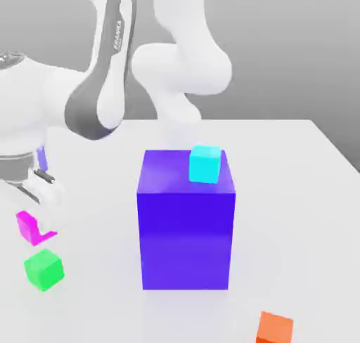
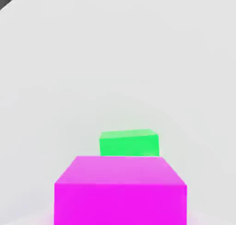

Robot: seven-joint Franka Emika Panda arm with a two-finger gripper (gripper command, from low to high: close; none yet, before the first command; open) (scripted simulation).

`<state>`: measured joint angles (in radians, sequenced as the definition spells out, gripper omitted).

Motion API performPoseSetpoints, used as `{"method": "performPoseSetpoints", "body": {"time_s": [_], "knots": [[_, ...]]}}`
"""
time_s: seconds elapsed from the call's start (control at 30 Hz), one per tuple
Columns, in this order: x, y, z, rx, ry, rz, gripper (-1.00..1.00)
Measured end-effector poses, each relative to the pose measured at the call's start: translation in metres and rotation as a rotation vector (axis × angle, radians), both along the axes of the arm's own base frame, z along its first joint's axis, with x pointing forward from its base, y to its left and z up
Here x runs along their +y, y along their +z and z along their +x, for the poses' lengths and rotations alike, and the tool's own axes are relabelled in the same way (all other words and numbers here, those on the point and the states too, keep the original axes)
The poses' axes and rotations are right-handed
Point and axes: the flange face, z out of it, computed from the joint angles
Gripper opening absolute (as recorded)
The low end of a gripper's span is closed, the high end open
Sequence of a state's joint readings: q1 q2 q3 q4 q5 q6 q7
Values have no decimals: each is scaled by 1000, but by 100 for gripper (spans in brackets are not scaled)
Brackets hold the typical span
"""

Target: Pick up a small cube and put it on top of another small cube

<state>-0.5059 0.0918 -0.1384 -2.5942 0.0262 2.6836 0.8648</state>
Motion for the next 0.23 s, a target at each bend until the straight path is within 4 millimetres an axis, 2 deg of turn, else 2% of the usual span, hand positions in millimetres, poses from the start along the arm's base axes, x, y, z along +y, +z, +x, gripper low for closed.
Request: {"method": "performPoseSetpoints", "body": {"time_s": [0.1,0.13,0.23], "knots": [[0,-35,-1,-2,-1,0,-100],[0,-43,-1,-2,-1,0,100],[0,-43,-1,-2,-1,0,100]]}}
